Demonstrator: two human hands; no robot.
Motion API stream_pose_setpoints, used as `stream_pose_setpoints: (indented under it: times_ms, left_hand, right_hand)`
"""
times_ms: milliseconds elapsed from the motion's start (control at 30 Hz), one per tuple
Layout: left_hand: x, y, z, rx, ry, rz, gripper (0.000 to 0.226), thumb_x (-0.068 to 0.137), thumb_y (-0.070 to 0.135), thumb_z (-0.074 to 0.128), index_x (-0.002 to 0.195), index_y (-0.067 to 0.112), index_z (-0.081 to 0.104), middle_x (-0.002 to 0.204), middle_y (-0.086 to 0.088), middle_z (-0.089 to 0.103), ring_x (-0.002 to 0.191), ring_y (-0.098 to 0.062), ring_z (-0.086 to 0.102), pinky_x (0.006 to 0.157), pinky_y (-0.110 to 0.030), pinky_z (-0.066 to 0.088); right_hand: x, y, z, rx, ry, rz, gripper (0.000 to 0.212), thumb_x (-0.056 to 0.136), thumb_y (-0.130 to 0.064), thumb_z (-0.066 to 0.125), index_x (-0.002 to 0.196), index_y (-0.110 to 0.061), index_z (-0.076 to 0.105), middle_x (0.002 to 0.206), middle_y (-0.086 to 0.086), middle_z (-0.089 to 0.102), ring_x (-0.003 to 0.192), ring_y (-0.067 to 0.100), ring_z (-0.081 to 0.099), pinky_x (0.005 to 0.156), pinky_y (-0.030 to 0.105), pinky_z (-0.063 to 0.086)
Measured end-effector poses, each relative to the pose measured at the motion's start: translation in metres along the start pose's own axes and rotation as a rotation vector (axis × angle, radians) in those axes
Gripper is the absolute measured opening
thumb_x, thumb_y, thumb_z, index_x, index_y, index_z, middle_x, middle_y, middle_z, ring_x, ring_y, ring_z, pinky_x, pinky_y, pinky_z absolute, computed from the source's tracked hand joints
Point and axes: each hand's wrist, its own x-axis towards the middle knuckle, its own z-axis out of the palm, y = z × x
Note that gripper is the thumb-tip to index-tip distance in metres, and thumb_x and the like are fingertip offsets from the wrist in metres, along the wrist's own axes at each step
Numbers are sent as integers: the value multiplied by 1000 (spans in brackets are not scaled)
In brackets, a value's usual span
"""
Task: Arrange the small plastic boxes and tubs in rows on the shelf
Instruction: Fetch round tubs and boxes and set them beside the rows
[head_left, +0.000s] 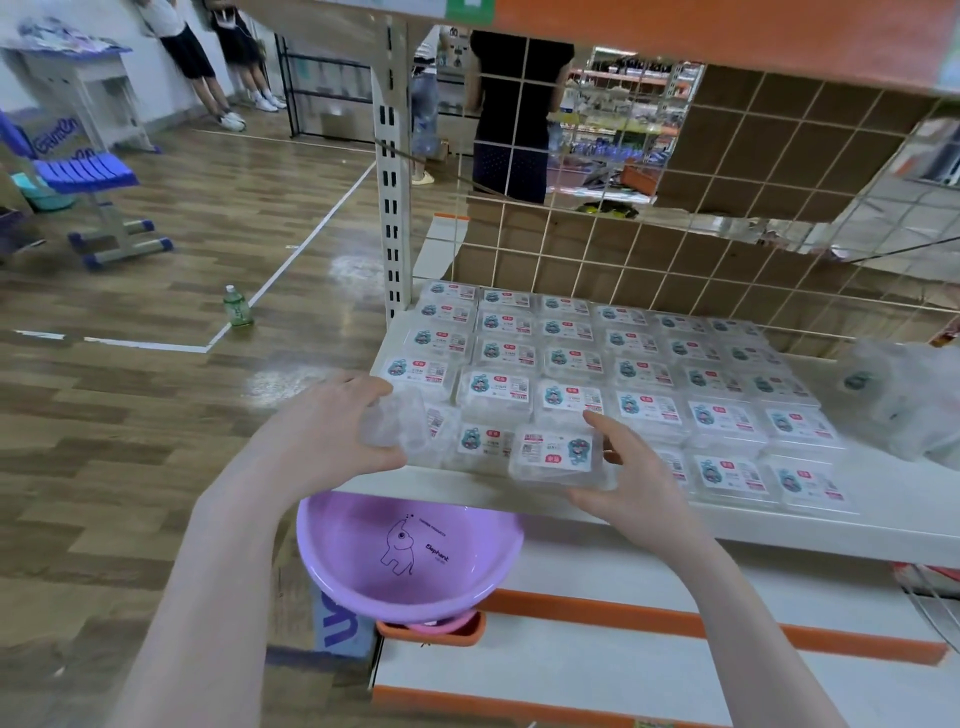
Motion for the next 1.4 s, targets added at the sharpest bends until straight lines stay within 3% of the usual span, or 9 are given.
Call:
stream_pose_setpoints:
  times_ms: [200,333,500,633,800,933,1067,1167,1400]
  left_hand:
    - [-1,-2,-2,11,26,-10,68,71,39,75,132,24,48,125,8,52,116,-13,49,82,-25,37]
    - [-1,-2,-2,8,34,-17,69,71,40,75,132,24,48,125,8,52,115,-12,49,80,-22,34]
    - [1,0,-1,11,25,-23,71,71,41,75,134,24,46,125,8,51,118,-13,49,93,-30,40]
    - [3,2,1,4,29,-28,71,72,41,74,135,25,45,128,9,50,119,-11,47,90,-25,38]
    - [5,3,3,4,45,-31,70,72,40,75,134,26,46,126,9,51,116,-9,49,78,-19,30]
    - [5,3,3,-10,59,-54,70,70,38,77,133,25,48,123,9,51,116,-10,49,78,-18,30]
    - [4,3,3,-23,79,-80,70,69,38,77,132,26,48,114,13,48,112,-9,50,77,-19,30]
    - [1,2,3,-7,92,-101,71,69,40,76,132,27,48,108,16,44,109,-8,50,74,-20,29]
    - [-2,-1,9,3,97,-127,72,66,41,76,132,27,50,113,10,50,107,-11,51,82,-24,38]
  right_hand:
    - [17,-12,-24,-19,120,-87,65,64,-33,80,120,-41,49,105,-34,49,100,-1,51,75,6,36]
    - [52,-16,-37,-49,192,-27,70,68,-38,79,130,-36,46,117,-18,52,103,3,46,80,23,38]
    - [75,-7,-24,-119,186,87,74,73,-40,76,137,-24,43,134,-2,53,116,17,51,81,25,39]
    - [75,2,-16,-252,193,81,79,74,-48,72,139,-18,41,135,1,53,121,23,50,91,31,42]
    - [85,-2,-42,-519,-63,-32,95,72,-59,68,148,-23,23,149,-1,35,133,21,37,104,33,35]
    - [110,-25,-84,-625,-451,-227,99,74,-38,76,149,-33,11,155,-13,13,138,6,19,107,22,13]
    - [141,-49,-88,-855,-672,-371,105,72,-22,79,149,-34,8,156,-15,8,141,6,15,116,30,17]
    - [156,-56,-78,-967,-783,-406,108,70,-19,80,149,-34,8,156,-16,7,142,9,14,116,34,20]
    - [172,-53,-67,-1015,-915,-445,109,69,-17,80,149,-35,8,154,-14,16,137,9,24,95,19,20]
